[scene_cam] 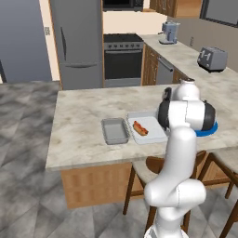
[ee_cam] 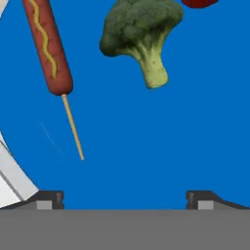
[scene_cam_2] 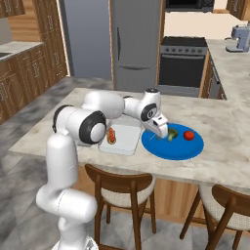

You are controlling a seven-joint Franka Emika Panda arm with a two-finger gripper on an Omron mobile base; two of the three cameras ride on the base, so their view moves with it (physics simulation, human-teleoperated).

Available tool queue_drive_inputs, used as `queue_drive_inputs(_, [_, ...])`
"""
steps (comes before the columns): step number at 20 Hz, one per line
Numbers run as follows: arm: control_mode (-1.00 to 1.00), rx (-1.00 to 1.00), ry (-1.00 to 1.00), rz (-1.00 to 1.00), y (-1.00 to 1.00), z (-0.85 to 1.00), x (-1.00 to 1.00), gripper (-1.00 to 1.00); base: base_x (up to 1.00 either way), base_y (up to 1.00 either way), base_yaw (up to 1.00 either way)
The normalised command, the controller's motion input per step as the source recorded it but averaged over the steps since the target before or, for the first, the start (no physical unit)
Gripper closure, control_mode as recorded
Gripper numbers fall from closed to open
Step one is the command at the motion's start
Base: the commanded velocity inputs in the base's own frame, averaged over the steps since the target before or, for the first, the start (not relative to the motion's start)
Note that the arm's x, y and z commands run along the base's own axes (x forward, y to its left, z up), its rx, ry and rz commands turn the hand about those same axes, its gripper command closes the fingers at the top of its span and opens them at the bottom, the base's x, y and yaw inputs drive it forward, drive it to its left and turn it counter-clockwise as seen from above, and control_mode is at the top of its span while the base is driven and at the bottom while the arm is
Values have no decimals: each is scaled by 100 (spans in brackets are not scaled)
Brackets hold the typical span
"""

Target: Place one cooked food and one vegetable from the large plate to each tupperware container.

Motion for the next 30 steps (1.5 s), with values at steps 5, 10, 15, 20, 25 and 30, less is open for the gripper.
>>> queue_drive_inputs(5, [-100,-1,-2,0,-65,1,7,-100,0,0,0])
queue_drive_inputs(10, [-100,0,0,0,-67,1,21,-100,0,0,0])
queue_drive_inputs(15, [-100,0,-15,0,-44,0,14,-100,0,0,0])
queue_drive_inputs(20, [-100,-3,-31,-2,-6,-11,-8,-100,0,0,0])
queue_drive_inputs(25, [-100,-10,-1,-16,-8,-3,9,-100,0,0,0])
queue_drive_inputs(30, [-100,0,0,-1,-31,0,19,-100,0,0,0])
